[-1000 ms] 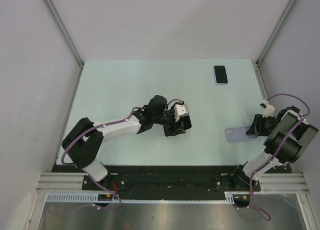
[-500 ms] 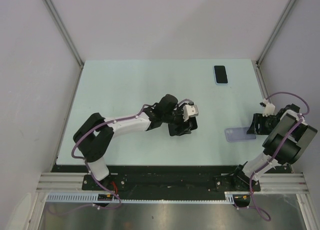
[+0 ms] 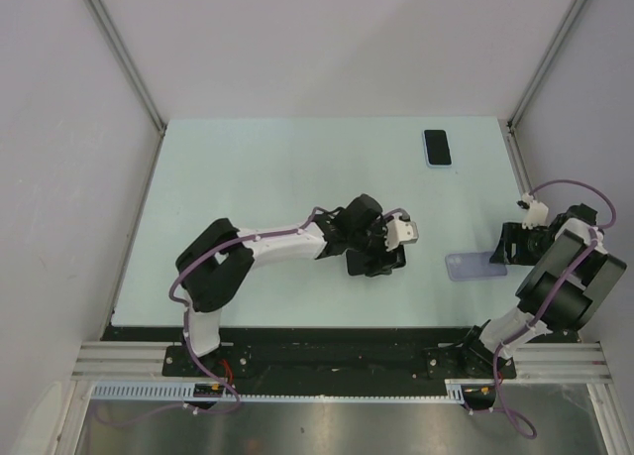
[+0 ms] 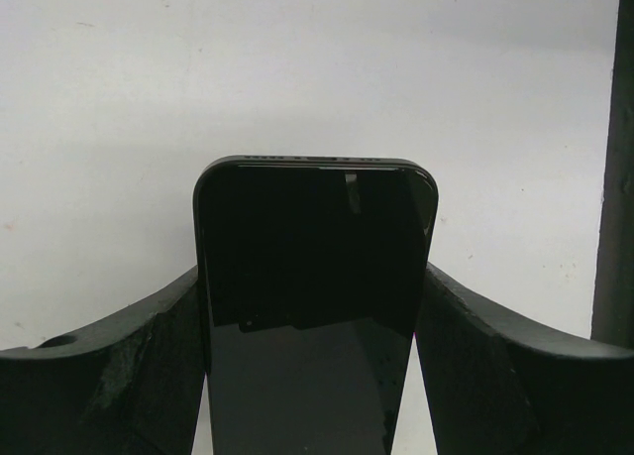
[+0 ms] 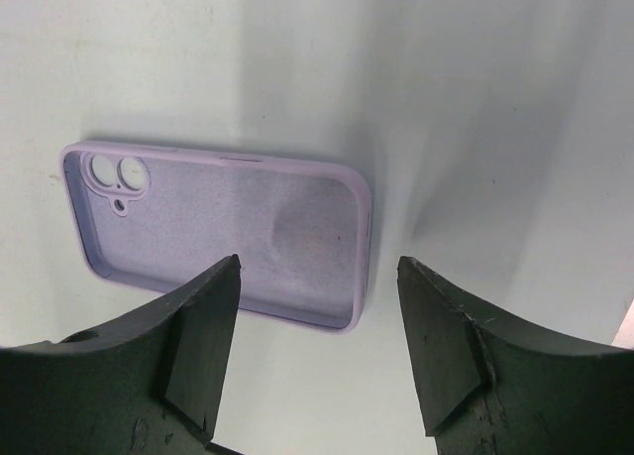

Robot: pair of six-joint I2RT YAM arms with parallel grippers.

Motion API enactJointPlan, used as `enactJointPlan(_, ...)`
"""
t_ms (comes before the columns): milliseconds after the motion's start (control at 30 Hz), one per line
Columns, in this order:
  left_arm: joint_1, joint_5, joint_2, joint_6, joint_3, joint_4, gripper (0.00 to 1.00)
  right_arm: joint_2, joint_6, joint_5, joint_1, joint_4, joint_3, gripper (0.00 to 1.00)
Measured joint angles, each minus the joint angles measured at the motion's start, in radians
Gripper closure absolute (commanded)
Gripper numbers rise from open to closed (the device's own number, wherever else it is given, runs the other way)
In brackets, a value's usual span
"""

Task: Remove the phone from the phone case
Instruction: Place the phone at the center of the board.

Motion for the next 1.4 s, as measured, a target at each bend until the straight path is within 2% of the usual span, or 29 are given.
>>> enactJointPlan(267, -0.043, -0.035, 0.135, 0.021, 0.135, -0.075, 0.44, -0.082, 0.008, -0.010, 0.005, -0.001, -0.014, 0.30)
enactJointPlan(567, -0.092, -0.063, 0.250, 0.025, 0.259, -0.158, 0.32, -0.186, 0.016, -0.035, 0.005, -0.002, -0.030, 0.30)
enactJointPlan(867, -0.112, -0.091, 0.309, 0.033, 0.337, -0.203, 0.22, -0.231, 0.020, -0.069, 0.004, -0.010, -0.052, 0.30)
enactJointPlan(1233, -0.126, -0.095, 0.336, 0.042, 0.383, -0.221, 0.05, -0.302, 0.023, -0.107, -0.009, -0.030, -0.053, 0.30)
enactJointPlan(1400, -0.126, -0.096, 0.336, 0.041, 0.385, -0.222, 0.03, -0.317, 0.024, -0.117, -0.009, -0.033, -0.053, 0.30)
